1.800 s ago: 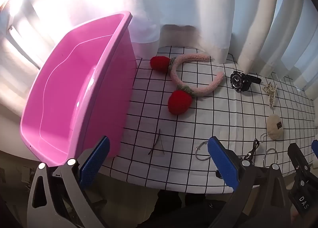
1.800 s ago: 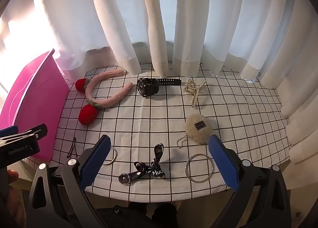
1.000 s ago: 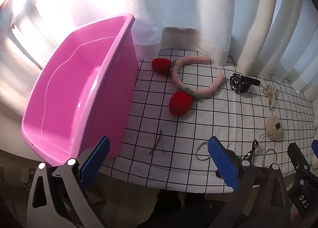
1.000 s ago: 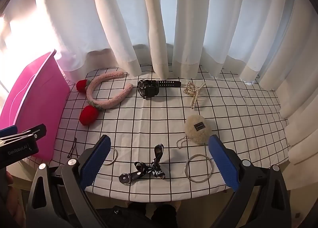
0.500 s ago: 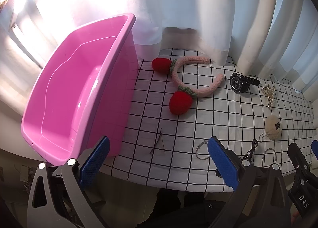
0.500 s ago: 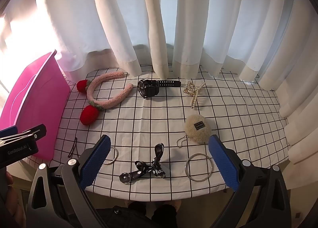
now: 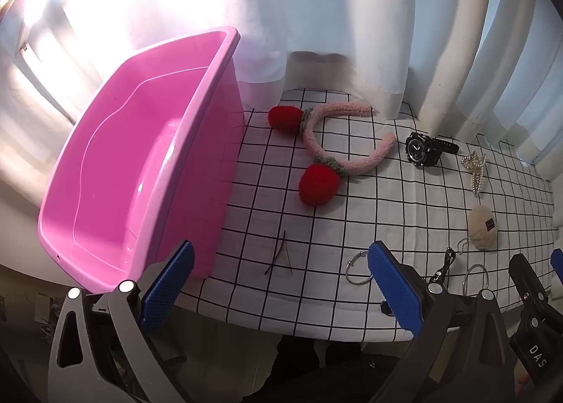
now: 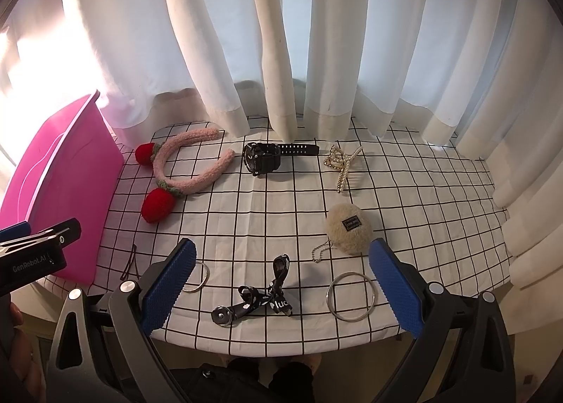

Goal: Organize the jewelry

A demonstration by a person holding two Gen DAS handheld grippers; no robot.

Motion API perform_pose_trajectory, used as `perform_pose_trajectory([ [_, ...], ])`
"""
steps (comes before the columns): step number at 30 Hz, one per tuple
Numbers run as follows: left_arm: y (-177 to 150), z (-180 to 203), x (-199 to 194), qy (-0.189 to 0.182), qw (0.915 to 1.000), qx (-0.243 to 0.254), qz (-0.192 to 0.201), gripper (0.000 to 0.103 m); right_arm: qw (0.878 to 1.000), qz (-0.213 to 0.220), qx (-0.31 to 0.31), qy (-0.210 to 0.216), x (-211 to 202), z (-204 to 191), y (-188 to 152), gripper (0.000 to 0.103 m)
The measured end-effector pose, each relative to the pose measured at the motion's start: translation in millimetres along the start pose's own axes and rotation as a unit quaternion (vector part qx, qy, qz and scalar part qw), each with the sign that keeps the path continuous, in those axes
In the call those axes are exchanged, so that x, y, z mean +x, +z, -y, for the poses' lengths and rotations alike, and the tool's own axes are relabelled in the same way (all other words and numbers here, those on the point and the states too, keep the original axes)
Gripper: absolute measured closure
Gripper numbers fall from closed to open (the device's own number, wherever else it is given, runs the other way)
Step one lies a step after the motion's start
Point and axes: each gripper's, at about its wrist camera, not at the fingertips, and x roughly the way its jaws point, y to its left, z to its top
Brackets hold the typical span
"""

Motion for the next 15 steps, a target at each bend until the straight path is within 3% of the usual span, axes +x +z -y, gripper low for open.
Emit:
perform_pose_trajectory([
  [15, -0.6, -0.3, -2.5, 0.000, 1.0000, -0.003, 0.001, 0.006, 1.000, 0.000, -0.001, 0.001, 0.5, 0.6, -0.5, 0.009],
])
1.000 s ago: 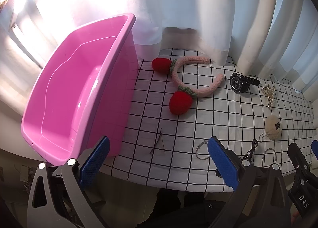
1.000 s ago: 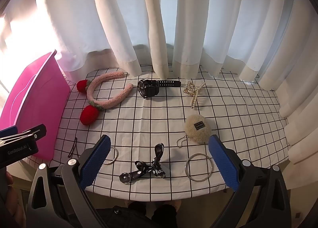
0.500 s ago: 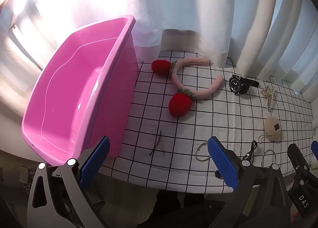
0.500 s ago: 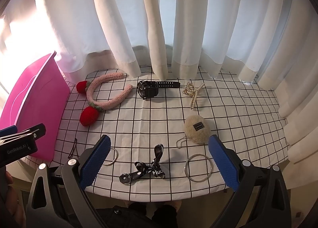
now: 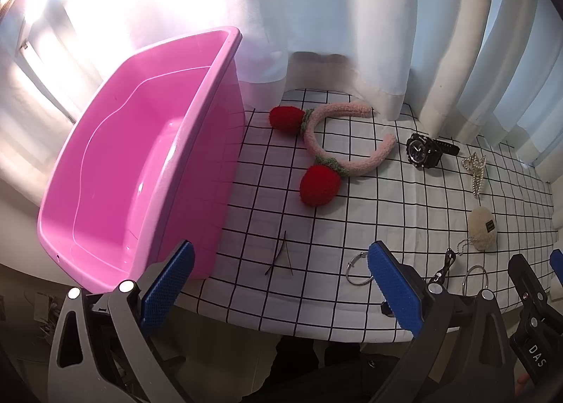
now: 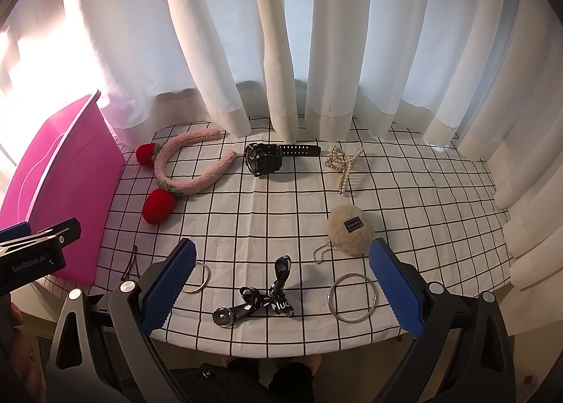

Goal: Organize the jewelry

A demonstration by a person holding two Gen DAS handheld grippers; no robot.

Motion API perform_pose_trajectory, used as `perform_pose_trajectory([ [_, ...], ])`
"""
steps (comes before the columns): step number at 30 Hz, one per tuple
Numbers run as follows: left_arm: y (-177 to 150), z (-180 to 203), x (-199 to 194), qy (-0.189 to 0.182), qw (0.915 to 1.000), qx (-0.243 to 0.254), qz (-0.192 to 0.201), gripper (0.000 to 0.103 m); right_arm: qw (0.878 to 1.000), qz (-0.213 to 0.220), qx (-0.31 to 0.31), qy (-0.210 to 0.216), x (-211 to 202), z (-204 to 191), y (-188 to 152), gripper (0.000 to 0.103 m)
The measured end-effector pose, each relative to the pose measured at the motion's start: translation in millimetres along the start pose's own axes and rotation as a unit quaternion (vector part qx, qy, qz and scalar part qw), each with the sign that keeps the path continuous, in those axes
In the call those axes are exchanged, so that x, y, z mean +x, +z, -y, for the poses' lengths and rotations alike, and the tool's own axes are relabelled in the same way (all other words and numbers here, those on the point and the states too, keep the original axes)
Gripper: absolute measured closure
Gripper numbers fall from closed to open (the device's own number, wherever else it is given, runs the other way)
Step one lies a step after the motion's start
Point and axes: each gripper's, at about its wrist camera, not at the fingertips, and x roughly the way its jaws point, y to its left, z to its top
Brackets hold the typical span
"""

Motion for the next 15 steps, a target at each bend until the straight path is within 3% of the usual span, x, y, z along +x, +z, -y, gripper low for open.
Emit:
perform_pose_trajectory([
  [15, -1.9, -0.5, 0.0, -0.001, 1.0000, 0.000, 0.000, 0.006, 1.000, 0.000, 0.001, 0.001, 0.0, -1.5, 0.5, 0.009],
])
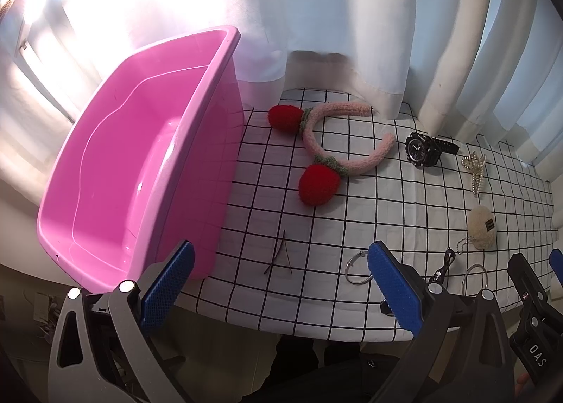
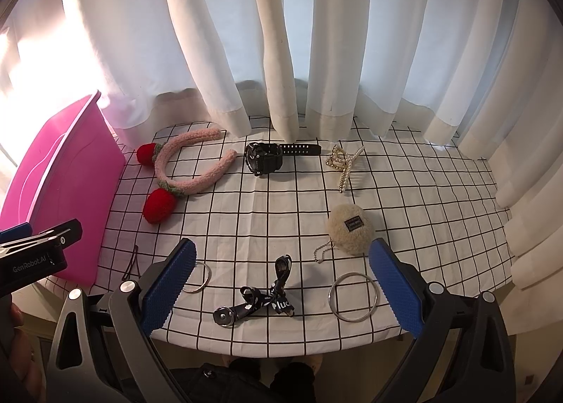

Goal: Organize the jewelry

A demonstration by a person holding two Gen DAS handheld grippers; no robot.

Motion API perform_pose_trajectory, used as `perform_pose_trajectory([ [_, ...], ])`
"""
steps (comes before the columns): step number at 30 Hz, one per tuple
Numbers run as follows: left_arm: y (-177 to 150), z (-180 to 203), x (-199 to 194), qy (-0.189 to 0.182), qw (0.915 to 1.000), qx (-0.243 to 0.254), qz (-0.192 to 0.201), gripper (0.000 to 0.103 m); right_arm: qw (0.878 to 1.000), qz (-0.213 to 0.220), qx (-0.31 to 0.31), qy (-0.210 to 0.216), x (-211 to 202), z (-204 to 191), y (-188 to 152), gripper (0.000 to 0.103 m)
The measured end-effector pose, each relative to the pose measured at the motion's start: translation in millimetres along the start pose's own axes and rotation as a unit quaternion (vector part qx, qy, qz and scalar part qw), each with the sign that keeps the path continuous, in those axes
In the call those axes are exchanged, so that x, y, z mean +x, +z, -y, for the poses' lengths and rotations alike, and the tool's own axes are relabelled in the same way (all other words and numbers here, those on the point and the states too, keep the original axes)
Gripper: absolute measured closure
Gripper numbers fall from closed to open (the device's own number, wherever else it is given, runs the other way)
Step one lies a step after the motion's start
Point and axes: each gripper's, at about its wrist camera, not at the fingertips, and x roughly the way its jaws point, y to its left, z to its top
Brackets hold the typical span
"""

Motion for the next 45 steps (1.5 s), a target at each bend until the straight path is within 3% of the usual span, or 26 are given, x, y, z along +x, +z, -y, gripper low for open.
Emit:
perform_pose_trajectory([
  [11, -8.0, 2.6, 7.8, -0.003, 0.9999, 0.000, -0.012, 0.006, 1.000, -0.009, 0.001, 0.006, 5.2, 4.6, -6.6, 0.009],
  [23, -41.1, -13.4, 45.3, -0.041, 0.9982, -0.015, -0.042, 0.006, 0.998, -0.041, 0.018, 0.046, 35.8, 32.2, -34.1, 0.009],
  [35, -60.7, -16.6, 114.7, -0.049, 0.9963, -0.025, -0.065, 0.006, 0.996, -0.082, 0.031, 0.017, 85.4, 72.4, -67.8, 0.009],
  [45, -59.0, -15.9, 153.2, -0.035, 0.9967, -0.025, -0.068, 0.006, 0.996, -0.081, 0.033, -0.020, 128.1, 101.8, -54.2, 0.009],
])
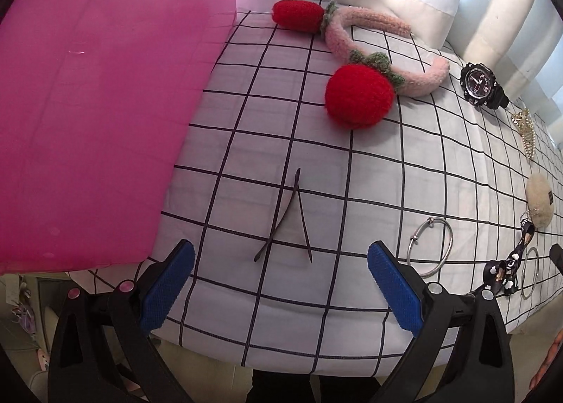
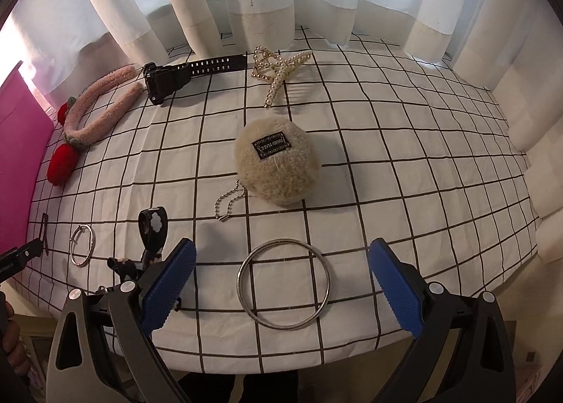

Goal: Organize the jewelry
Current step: 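Grasp the black tweezers with the left tool while the right tool grasps the beige fluffy pouch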

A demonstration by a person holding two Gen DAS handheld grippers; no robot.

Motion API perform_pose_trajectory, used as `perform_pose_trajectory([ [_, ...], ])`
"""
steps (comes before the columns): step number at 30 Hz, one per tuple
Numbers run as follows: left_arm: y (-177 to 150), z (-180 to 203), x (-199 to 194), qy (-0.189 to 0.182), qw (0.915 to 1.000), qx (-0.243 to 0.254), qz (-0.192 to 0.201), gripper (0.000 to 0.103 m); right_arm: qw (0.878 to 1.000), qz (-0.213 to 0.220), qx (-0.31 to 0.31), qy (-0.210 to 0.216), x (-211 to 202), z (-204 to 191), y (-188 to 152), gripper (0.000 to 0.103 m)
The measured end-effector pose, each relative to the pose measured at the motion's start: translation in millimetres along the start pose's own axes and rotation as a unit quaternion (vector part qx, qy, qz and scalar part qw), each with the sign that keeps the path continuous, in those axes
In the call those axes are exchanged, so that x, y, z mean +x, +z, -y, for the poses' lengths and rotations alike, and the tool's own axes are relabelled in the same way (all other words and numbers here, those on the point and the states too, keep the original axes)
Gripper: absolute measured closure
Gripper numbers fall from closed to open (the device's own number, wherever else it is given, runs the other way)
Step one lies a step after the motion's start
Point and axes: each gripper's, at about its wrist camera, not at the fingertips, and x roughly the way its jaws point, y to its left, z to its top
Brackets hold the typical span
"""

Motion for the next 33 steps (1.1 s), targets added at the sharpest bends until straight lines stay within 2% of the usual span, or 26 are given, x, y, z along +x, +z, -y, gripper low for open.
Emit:
perform_pose_trajectory([
  [11, 0.1, 3.2, 23.1, 0.007, 0.9999, -0.007, -0.008, 0.006, 1.000, -0.001, -0.026, -0.009, 46.3, 0.9, 41.2, 0.009],
  [19, 5.2, 4.5, 30.0, 0.007, 0.9999, -0.012, 0.004, 0.005, 0.999, -0.019, -0.034, -0.021, 70.9, 1.4, 42.3, 0.009],
  [22, 12.9, 4.0, 34.7, -0.003, 0.9997, -0.022, 0.007, 0.005, 0.999, -0.014, -0.032, -0.017, 72.8, 3.9, 39.9, 0.009],
  [29, 10.1, 4.7, 36.7, -0.006, 0.9993, -0.008, 0.035, 0.005, 1.000, -0.005, -0.021, -0.001, 77.3, 10.3, 39.1, 0.009],
  [33, 8.3, 3.7, 36.5, -0.005, 0.9994, -0.010, 0.033, 0.006, 1.000, -0.002, -0.020, -0.003, 76.9, 9.4, 39.5, 0.009],
])
